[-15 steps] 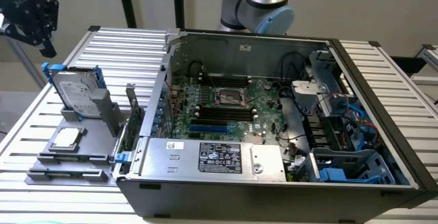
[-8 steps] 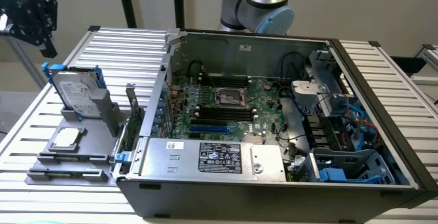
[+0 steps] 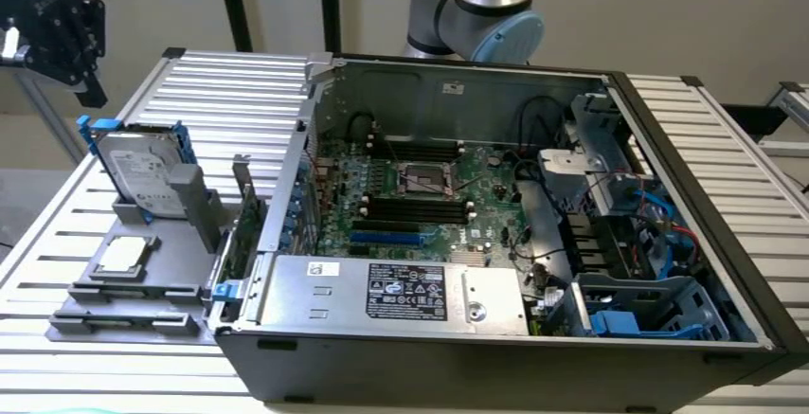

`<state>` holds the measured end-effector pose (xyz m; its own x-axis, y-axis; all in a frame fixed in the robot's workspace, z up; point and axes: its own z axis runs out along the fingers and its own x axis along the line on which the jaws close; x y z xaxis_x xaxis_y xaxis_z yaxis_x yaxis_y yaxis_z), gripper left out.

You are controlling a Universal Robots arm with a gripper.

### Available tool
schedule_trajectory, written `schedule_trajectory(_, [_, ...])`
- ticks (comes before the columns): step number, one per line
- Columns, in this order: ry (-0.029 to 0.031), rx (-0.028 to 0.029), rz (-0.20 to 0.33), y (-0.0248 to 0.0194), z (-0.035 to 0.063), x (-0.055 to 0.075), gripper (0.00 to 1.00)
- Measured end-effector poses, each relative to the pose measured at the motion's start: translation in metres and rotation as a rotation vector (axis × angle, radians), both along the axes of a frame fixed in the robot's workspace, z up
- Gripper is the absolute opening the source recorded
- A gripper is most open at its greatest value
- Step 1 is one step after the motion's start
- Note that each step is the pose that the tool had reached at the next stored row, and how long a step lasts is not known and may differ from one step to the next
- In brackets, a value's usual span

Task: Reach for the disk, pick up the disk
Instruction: 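Pick up the disk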

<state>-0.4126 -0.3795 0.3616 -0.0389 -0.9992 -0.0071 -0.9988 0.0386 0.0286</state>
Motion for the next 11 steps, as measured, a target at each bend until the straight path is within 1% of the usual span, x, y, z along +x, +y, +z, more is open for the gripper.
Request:
schedule_trajectory(2, [-0.0001,0.0000,0.000,0.0000,-0.0001,0.0000,0.11])
schedule_trajectory(3, [-0.0001,0.0001,0.000,0.0000,-0.0001,0.0000,0.12])
schedule_trajectory(6, [-0.0001,0.0000,0.000,0.0000,-0.0001,0.0000,0.30])
schedule_trajectory(7, [-0.0001,0.0001,0.000,0.0000,-0.0001,0.0001,0.30])
schedule_trajectory(9, [-0.0001,0.0000,0.000,0.0001,-0.0005,0.0001,0.42])
schedule_trajectory(10, [-0.0001,0.0000,0.000,0.0001,-0.0009,0.0001,0.42])
schedule_trajectory(11, [-0.0001,0.0000,0.000,0.0000,-0.0016,0.0001,0.48])
